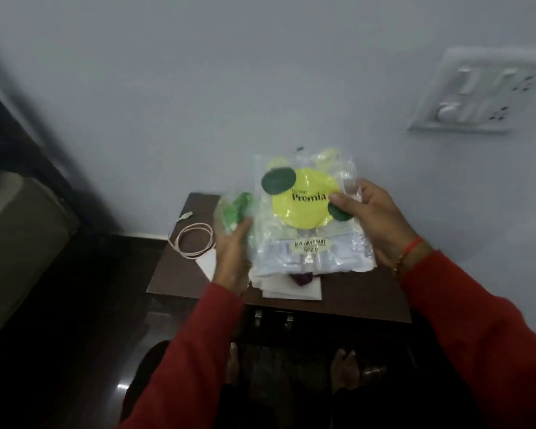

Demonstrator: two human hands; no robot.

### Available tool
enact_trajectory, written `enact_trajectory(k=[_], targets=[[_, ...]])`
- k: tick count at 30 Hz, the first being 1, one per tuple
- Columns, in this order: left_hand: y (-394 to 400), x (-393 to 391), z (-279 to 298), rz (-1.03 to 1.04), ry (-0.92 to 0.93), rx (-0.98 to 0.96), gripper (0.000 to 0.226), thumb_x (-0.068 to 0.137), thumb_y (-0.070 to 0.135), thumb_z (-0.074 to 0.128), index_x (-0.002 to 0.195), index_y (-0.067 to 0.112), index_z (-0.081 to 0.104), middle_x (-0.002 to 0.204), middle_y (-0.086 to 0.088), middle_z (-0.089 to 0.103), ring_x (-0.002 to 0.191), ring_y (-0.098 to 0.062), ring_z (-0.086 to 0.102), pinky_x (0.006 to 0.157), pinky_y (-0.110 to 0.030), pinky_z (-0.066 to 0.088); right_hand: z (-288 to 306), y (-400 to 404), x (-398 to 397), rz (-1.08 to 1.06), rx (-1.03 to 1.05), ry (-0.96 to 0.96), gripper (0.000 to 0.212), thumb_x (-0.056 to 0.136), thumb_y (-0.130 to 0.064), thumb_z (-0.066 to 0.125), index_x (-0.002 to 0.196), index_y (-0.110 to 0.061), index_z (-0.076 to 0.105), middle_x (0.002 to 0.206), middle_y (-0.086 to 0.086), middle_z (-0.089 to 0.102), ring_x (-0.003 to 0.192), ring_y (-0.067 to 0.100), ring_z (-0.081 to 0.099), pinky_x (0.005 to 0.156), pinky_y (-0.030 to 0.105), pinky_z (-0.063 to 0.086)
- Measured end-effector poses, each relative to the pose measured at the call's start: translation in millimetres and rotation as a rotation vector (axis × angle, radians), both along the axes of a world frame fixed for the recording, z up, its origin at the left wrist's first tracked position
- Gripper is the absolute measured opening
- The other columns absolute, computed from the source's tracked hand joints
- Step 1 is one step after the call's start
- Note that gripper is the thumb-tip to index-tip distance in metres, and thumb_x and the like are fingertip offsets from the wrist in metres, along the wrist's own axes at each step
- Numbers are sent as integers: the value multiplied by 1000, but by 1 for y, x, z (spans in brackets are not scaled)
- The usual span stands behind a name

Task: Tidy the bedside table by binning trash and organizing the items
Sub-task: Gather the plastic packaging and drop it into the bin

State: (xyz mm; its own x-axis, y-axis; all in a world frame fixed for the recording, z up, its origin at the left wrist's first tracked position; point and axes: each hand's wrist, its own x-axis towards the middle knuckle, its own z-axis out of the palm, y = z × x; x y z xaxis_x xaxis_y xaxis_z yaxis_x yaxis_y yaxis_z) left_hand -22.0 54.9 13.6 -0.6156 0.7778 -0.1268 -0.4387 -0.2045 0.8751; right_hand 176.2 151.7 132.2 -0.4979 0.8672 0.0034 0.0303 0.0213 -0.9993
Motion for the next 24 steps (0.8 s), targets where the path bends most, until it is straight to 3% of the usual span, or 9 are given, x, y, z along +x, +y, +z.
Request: enact_trajectory(k=[3, 5, 8, 12, 13, 15, 17, 20, 24], targets=[[7, 61, 24, -333, -166, 22, 86, 88, 65, 67, 154, 17, 43, 151, -26, 51, 140, -43, 49, 113, -69, 33, -13, 2, 51, -97, 52, -177, 6, 91, -8, 65, 89, -11, 62, 81, 3, 68, 69, 5, 68, 72, 25, 54], [10, 95, 39, -474, -205, -50, 98, 77, 74, 72, 153, 19, 44, 145, -30, 55, 130, -51, 56, 98, -80, 39, -22, 5, 80, -147, 139, -320, 8, 89, -21, 67, 86, -17, 61, 88, 3, 69, 82, 15, 69, 79, 36, 55], [21, 142, 51, -503, -106, -53, 76, 85, 28, 82, 148, 37, 41, 145, -17, 58, 122, -48, 64, 76, -85, 48, -27, 7, 121, -152, 266, -540, 15, 89, -32, 62, 94, -18, 59, 95, 3, 69, 88, 23, 64, 76, 36, 50], [42, 211, 65, -510, -101, -93, 72, 84, 1, 76, 142, 33, 47, 132, -15, 68, 113, -42, 71, 78, -70, 58, -37, 12, 174, -171, 328, -598, 9, 92, -19, 54, 96, -26, 56, 96, 2, 68, 87, 22, 63, 66, 26, 46], [47, 226, 66, -514, -112, -101, 68, 85, 2, 74, 142, 27, 48, 128, -15, 71, 107, -38, 74, 74, -60, 62, -41, 14, 187, -177, 270, -514, 11, 91, -16, 53, 99, -24, 55, 96, 3, 68, 89, 23, 64, 70, 30, 47], [62, 254, 60, -547, -131, -177, 56, 89, 11, 71, 142, 17, 53, 115, -14, 74, 86, -27, 76, 63, -44, 63, -50, 20, 215, -163, -5, -112, 18, 89, -14, 51, 106, -14, 56, 95, 5, 65, 87, 20, 63, 74, 31, 49], [78, 283, 46, -637, -172, -283, 57, 86, 27, 68, 140, 11, 57, 111, -12, 71, 85, -22, 71, 76, -50, 64, -61, 32, 245, -238, -278, 134, 23, 95, -20, 48, 110, -5, 58, 90, 7, 64, 76, 18, 61, 67, 30, 49], [99, 328, 19, -756, -230, -403, 59, 80, 47, 61, 127, 12, 64, 104, -8, 72, 91, -21, 69, 96, -58, 54, -83, 46, 292, -374, -559, 241, 28, 97, -25, 43, 96, -7, 66, 76, 11, 65, 53, 21, 61, 46, 29, 48], [116, 376, -29, -837, -353, -544, 61, 89, 51, 50, 135, 13, 63, 122, -13, 68, 112, -30, 65, 84, -54, 61, -123, 51, 342, -484, -704, 327, 22, 94, -12, 48, 98, -1, 66, 88, 13, 69, 75, 28, 70, 67, 36, 55]])
